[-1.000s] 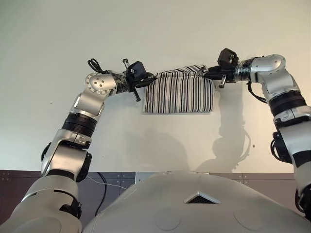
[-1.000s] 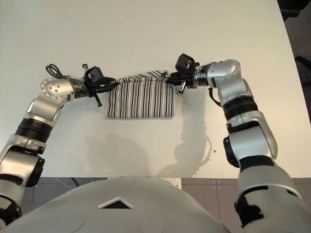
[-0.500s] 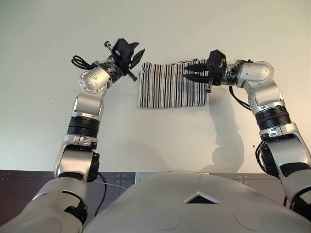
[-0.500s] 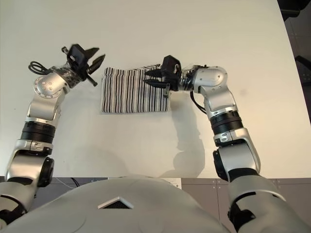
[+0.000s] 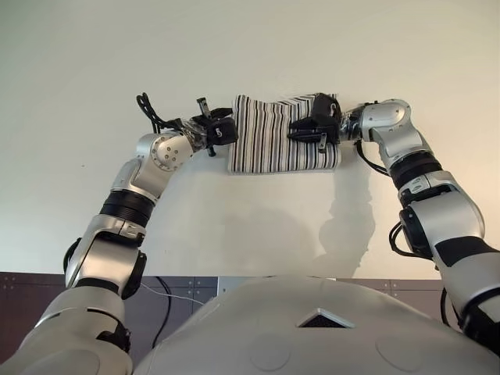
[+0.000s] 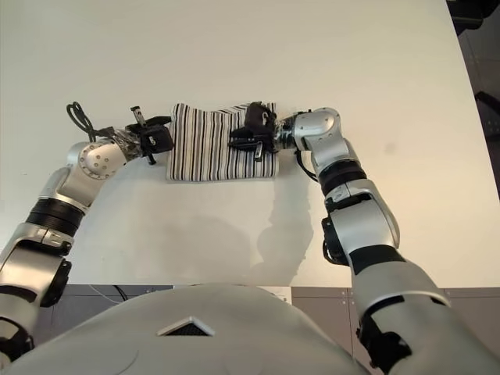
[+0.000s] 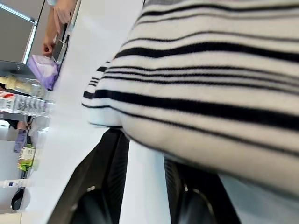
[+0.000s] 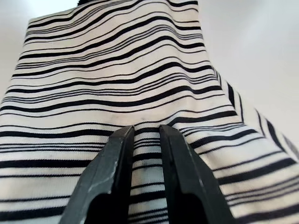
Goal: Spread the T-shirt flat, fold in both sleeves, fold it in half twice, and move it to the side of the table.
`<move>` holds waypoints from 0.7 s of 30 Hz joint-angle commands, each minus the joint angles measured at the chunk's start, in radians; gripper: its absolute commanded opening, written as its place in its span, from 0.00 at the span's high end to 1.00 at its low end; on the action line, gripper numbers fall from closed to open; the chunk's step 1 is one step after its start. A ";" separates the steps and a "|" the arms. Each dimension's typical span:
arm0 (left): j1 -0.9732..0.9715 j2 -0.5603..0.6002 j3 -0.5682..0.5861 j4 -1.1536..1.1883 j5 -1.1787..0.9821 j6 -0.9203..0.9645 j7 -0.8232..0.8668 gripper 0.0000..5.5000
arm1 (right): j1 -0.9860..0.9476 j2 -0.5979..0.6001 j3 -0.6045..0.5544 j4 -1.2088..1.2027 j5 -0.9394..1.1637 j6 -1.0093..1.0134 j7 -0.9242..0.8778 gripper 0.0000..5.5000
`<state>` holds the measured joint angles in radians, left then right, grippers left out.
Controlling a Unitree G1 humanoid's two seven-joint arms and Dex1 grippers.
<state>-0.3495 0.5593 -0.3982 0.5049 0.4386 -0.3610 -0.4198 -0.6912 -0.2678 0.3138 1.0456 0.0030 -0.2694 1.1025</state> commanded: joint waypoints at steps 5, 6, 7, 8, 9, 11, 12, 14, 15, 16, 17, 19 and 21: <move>-0.052 0.071 0.109 0.093 0.038 0.017 0.169 0.78 | 0.301 -0.286 -0.208 0.230 0.027 0.021 -0.329 0.82; -0.044 0.072 0.120 0.090 0.029 0.017 0.174 0.78 | 0.347 -0.314 -0.253 0.246 0.058 0.041 -0.381 0.82; -0.027 0.071 0.129 0.077 0.024 0.021 0.178 0.78 | 0.378 -0.334 -0.292 0.260 0.086 0.065 -0.433 0.82; -0.010 0.064 0.135 0.062 0.018 0.025 0.181 0.78 | 0.409 -0.352 -0.339 0.275 0.121 0.093 -0.502 0.82; 0.005 0.054 0.136 0.047 0.014 0.030 0.181 0.78 | 0.432 -0.365 -0.389 0.291 0.158 0.128 -0.589 0.82; 0.025 0.036 0.138 0.020 0.011 0.039 0.178 0.78 | 0.465 -0.377 -0.476 0.311 0.221 0.177 -0.728 0.82; 0.030 0.030 0.137 0.008 0.013 0.041 0.176 0.78 | 0.479 -0.374 -0.504 0.314 0.239 0.184 -0.770 0.82; 0.032 0.023 0.137 -0.005 0.014 0.047 0.174 0.78 | 0.491 -0.359 -0.524 0.308 0.244 0.179 -0.817 0.82; 0.034 0.022 0.138 -0.009 0.013 0.051 0.175 0.78 | 0.489 -0.352 -0.530 0.304 0.240 0.180 -0.835 0.82; 0.039 0.019 0.142 -0.016 0.010 0.056 0.177 0.78 | 0.481 -0.342 -0.536 0.301 0.236 0.181 -0.852 0.82; 0.048 0.014 0.146 -0.028 0.005 0.062 0.181 0.78 | 0.468 -0.332 -0.539 0.297 0.233 0.174 -0.866 0.82; 0.076 -0.005 0.155 -0.067 -0.008 0.074 0.194 0.78 | 0.433 -0.327 -0.529 0.284 0.211 0.133 -0.891 0.82; 0.133 -0.034 0.186 -0.140 -0.031 0.090 0.235 0.78 | 0.371 -0.340 -0.507 0.263 0.173 0.069 -0.927 0.82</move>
<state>-0.2677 0.5552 -0.2446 0.4323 0.4343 -0.2919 -0.2204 -0.3535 -0.6662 -0.2256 1.2336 0.2365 -0.2573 0.2171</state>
